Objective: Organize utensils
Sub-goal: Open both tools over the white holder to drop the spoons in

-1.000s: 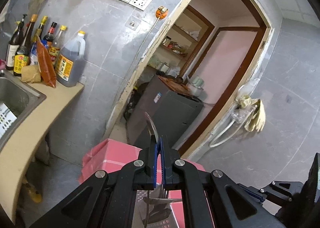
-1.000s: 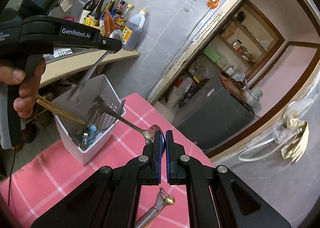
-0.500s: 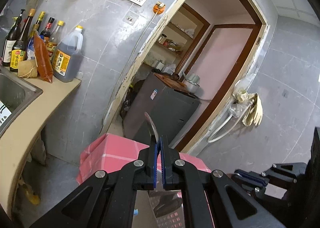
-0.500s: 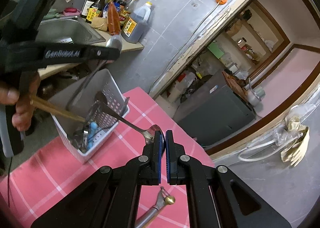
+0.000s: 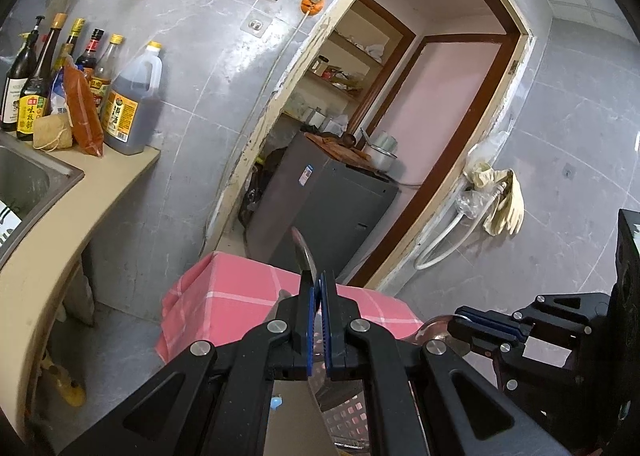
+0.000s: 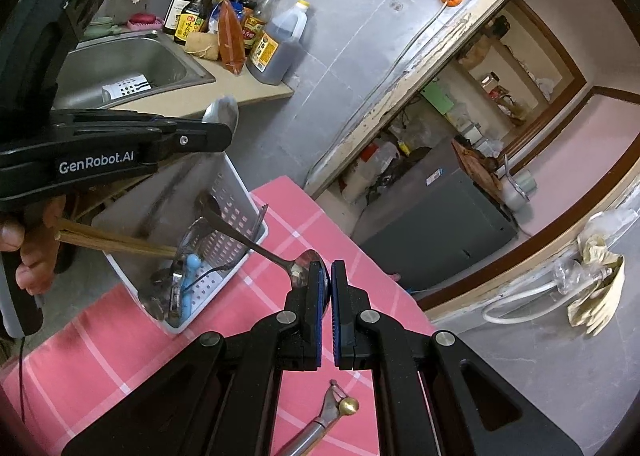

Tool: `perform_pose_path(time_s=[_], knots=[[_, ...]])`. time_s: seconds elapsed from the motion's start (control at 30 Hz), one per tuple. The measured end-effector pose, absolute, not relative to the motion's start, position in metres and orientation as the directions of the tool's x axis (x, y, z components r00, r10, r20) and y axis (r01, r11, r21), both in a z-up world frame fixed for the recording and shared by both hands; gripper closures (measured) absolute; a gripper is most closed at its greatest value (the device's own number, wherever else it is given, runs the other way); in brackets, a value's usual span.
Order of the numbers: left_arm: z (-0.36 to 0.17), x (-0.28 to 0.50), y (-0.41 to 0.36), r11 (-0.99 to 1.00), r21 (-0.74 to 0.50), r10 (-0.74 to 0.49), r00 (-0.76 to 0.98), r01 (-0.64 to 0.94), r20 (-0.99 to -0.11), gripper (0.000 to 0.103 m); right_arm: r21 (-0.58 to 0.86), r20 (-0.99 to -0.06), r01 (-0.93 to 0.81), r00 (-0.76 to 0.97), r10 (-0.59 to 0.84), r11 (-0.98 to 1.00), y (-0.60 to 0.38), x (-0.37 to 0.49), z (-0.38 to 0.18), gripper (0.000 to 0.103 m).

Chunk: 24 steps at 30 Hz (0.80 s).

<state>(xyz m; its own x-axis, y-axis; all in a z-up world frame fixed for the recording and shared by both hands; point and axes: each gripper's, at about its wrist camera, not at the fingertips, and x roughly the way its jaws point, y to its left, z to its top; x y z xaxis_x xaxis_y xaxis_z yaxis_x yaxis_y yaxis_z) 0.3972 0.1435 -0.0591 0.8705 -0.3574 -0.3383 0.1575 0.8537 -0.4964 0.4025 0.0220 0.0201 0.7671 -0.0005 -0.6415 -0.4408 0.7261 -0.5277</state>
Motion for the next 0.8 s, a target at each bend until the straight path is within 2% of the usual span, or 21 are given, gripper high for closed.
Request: perform_pose_path(time_s=[0.4,0.67,0.8], knots=[[-0.063,0.391,0.156,0.838,-0.529,-0.354,0.87,0.132,-0.343,0.099,-0.42,-0.672,-0.485,0.734,0.097,0.767,0.024,0.415,0.017,0.099],[-0.058,0.382,0.162,0.846,-0.522,-0.325,0.88,0.106,-0.348,0.098,-0.253,-0.674,-0.506,0.704,0.224,0.825,0.013,0.423,0.009,0.098],[-0.056,0.38,0.164,0.852,-0.516,-0.312,0.881,0.095,-0.354,0.098,-0.18,-0.641,-0.491,0.716,0.277,0.852,0.003,0.423,0.005,0.091]])
